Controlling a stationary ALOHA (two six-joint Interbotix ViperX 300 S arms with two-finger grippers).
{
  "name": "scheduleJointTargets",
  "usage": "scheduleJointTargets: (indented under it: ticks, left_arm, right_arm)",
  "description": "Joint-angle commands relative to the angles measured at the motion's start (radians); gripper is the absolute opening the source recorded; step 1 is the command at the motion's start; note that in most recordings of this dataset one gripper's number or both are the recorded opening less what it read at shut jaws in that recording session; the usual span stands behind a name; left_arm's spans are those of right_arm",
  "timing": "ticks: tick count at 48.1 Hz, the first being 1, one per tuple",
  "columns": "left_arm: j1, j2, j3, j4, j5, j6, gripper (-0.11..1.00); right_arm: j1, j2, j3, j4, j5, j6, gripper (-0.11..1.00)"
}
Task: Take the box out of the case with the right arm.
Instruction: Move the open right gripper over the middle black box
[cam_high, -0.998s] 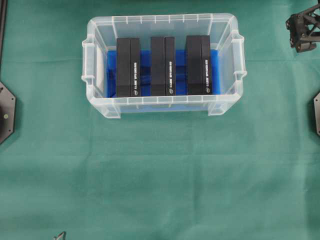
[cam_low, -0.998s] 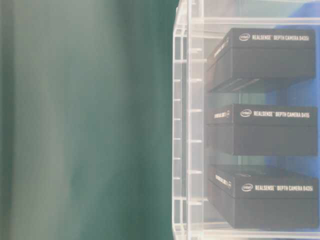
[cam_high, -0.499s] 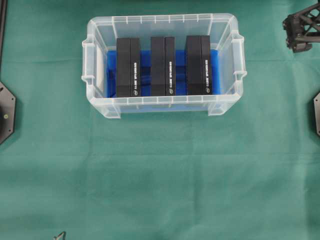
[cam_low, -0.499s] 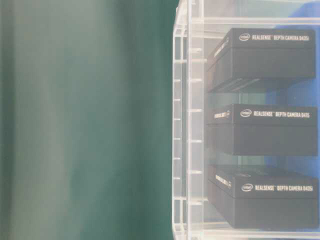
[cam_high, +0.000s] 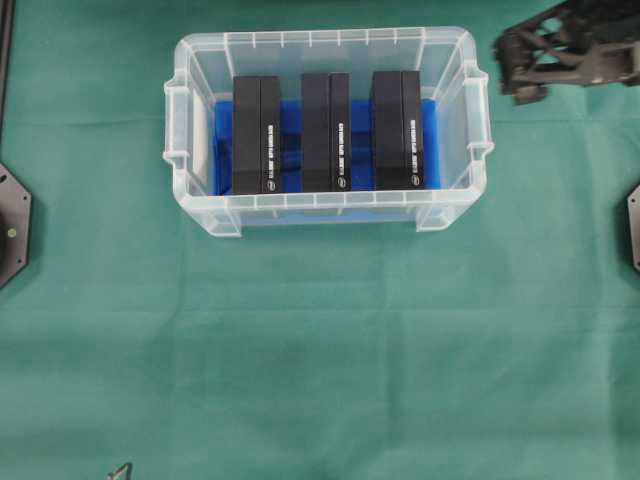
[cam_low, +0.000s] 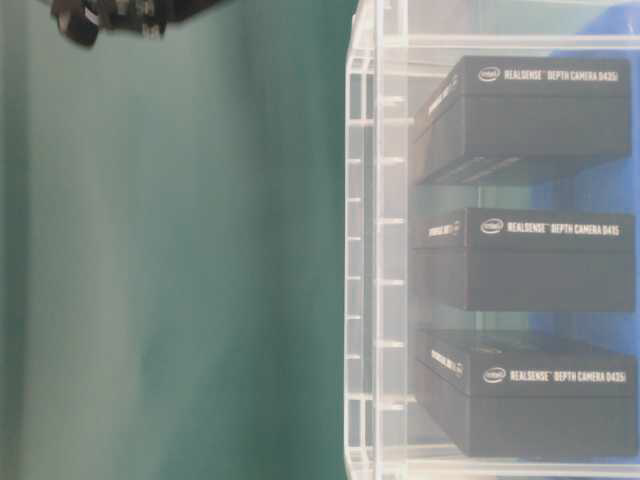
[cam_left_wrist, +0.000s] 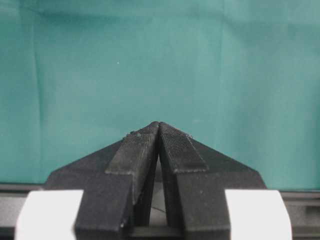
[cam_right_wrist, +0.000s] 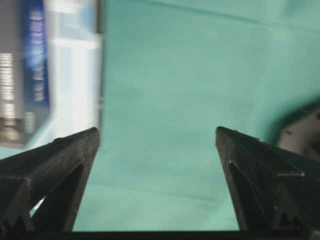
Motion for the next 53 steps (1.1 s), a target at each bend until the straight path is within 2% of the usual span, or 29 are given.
scheduleJointTargets:
  ticks: [1,10,35,53]
  left_arm:
    - [-0.003,0.002,-0.025,0.002,-0.003,0.000,0.00]
    - [-0.003,0.000,-0.025,0.002,-0.002,0.000,0.00]
    - [-0.003,-0.003,-0.026,0.002,0.020,0.000,0.00]
    - [-0.003,-0.005,-0.026,0.002,0.032,0.000,0.00]
  right_arm:
    - [0.020,0.032,-0.063,0.002,-0.029,0.005,0.94]
    - [0.049,0.140,-0.179,0.002,-0.046,0.035,0.94]
    - [0.107,0.417,-0.514,0.008,-0.064,0.035,0.94]
    - [0.124,0.551,-0.680,0.040,-0.066,0.032,0.94]
